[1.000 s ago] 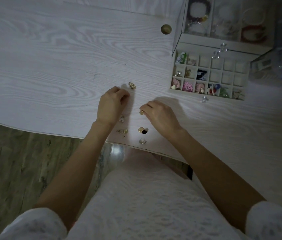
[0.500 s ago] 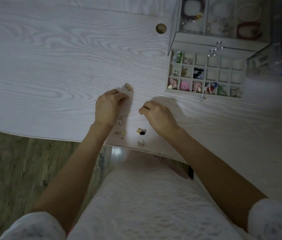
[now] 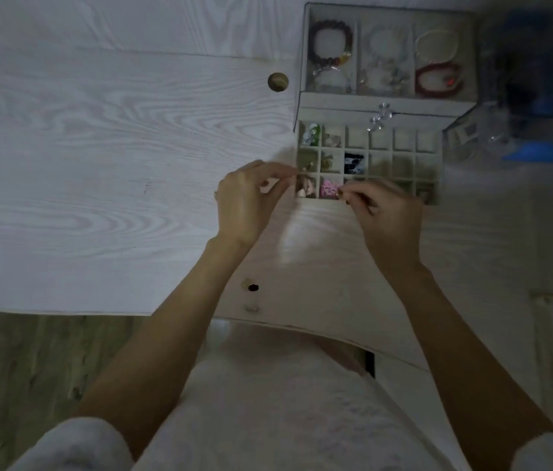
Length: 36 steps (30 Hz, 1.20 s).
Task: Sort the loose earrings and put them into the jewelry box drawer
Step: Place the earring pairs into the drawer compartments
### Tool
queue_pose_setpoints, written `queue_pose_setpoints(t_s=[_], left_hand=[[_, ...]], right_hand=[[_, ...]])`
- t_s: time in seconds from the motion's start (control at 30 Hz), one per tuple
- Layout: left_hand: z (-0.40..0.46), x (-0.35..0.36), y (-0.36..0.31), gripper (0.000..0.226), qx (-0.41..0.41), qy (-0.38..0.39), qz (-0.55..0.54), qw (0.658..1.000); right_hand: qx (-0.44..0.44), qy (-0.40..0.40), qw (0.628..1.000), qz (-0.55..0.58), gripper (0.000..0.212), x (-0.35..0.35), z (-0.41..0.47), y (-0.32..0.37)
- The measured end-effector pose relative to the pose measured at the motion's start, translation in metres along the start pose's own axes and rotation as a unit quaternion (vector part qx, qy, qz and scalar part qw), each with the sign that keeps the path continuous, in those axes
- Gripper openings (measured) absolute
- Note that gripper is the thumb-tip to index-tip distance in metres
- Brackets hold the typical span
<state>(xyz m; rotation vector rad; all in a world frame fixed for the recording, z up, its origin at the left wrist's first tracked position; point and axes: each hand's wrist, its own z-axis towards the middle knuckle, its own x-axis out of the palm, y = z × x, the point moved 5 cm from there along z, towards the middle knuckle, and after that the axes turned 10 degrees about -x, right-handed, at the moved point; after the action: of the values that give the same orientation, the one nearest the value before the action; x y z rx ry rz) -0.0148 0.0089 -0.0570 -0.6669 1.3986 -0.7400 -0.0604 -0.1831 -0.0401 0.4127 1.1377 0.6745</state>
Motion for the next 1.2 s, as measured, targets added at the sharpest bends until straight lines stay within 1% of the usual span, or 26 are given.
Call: queue_pose_setpoints(t_s=[0.03, 0.1, 0.2, 0.3, 0.37, 0.5, 0.57, 0.67, 0.77, 0.87, 0.93, 1.03, 1.2], left_hand=[[0.013, 0.014, -0.012, 0.010, 0.011, 0.009, -0.002, 1.000], [0.037, 0.046, -0.034, 0.011, 0.040, 0.031, 0.027, 0.998], [0.062, 0.086, -0.060, 0.012, 0.095, 0.077, 0.058, 0.991], [0.074, 0.113, -0.071, 0.017, 0.131, 0.106, 0.110, 0.979], [0.076, 0.123, -0.069, 0.025, 0.150, 0.102, 0.158, 0.971], [0.078, 0.125, -0.061, 0.020, 0.173, 0.059, 0.203, 0.962], [0.079, 0.124, -0.060, 0.021, 0.167, 0.056, 0.218, 0.960], [0.082, 0.122, -0.056, 0.019, 0.152, 0.074, 0.215, 0.962], [0.076, 0.119, -0.057, 0.016, 0.191, 0.075, 0.214, 0.955], [0.066, 0.109, -0.051, 0.017, 0.220, 0.032, 0.240, 0.945], [0.059, 0.103, -0.046, 0.020, 0.228, 0.022, 0.258, 0.939], [0.049, 0.097, -0.046, 0.022, 0.239, 0.024, 0.284, 0.928], [0.044, 0.097, -0.042, 0.031, 0.206, 0.057, 0.300, 0.930]], right_hand=[[0.016, -0.011, 1.000, -0.006, 0.010, -0.010, 0.003, -0.011], [0.032, -0.038, 0.998, -0.027, 0.010, -0.028, 0.008, -0.030], [0.030, -0.076, 0.996, -0.041, 0.008, -0.047, 0.016, -0.047], [0.047, -0.081, 0.995, -0.034, 0.010, -0.049, 0.019, -0.061], [0.069, -0.074, 0.995, -0.025, 0.011, -0.046, 0.021, -0.069], [0.086, -0.083, 0.993, -0.014, 0.012, -0.041, 0.028, -0.074], [0.083, -0.081, 0.993, -0.018, 0.011, -0.037, 0.033, -0.075], [0.076, -0.061, 0.995, -0.027, 0.009, -0.027, 0.042, -0.083], [0.076, -0.053, 0.995, -0.036, 0.009, -0.019, 0.052, -0.091], [0.058, -0.075, 0.995, -0.037, 0.009, -0.014, 0.060, -0.092], [0.049, -0.081, 0.995, -0.034, 0.010, -0.010, 0.064, -0.092], [0.043, -0.052, 0.997, -0.043, 0.009, -0.003, 0.068, -0.096], [0.047, -0.012, 0.997, -0.054, 0.011, 0.003, 0.068, -0.099]])
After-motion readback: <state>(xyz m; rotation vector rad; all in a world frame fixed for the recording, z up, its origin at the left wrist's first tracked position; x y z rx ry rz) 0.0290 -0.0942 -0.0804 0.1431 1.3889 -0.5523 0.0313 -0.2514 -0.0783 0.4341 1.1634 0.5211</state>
